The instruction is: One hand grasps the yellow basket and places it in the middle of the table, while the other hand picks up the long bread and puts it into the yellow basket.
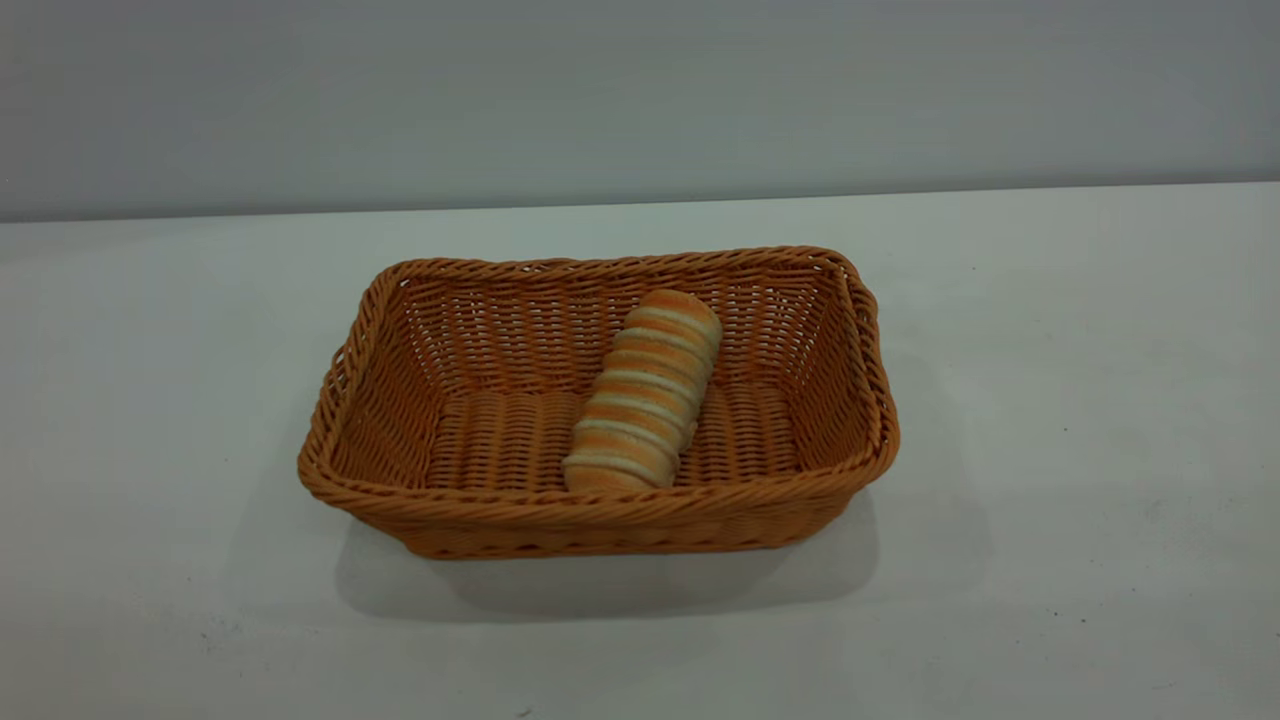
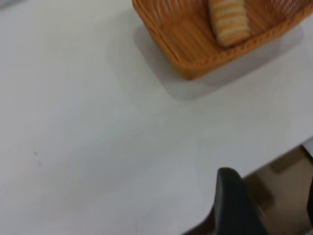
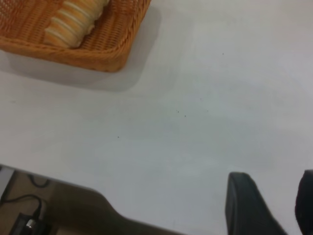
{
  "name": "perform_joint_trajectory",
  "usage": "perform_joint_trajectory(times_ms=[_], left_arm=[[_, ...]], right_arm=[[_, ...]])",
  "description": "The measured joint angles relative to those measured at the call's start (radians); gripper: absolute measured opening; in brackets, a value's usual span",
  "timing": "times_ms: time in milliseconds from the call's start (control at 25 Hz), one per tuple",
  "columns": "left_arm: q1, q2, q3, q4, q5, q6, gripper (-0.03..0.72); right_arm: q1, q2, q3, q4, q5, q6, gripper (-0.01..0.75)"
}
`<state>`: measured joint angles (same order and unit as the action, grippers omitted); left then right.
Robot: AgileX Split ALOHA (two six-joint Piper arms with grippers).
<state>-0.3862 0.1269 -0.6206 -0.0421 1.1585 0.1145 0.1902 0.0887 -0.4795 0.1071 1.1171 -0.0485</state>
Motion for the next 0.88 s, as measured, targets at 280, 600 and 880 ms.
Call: perform_joint_trajectory(times_ms=[280,600,880], left_arm=[[0.000,-0.002,0.088,-0.007,-0.001,0.030,0.436],[-0.001,-0.002,0.120,-0.028,-0.031,0.038,0.436],[-0.001,-0.042,0.127,-0.029,-0.025,0.042,0.436]], right_arm=[[0.000,0.000,0.000,0.000,0.000,0.000,0.237],[0.000,0.000,0.000,0.000,0.000,0.000,0.237],[0.000,0.000,0.000,0.000,0.000,-0.001,0.237]])
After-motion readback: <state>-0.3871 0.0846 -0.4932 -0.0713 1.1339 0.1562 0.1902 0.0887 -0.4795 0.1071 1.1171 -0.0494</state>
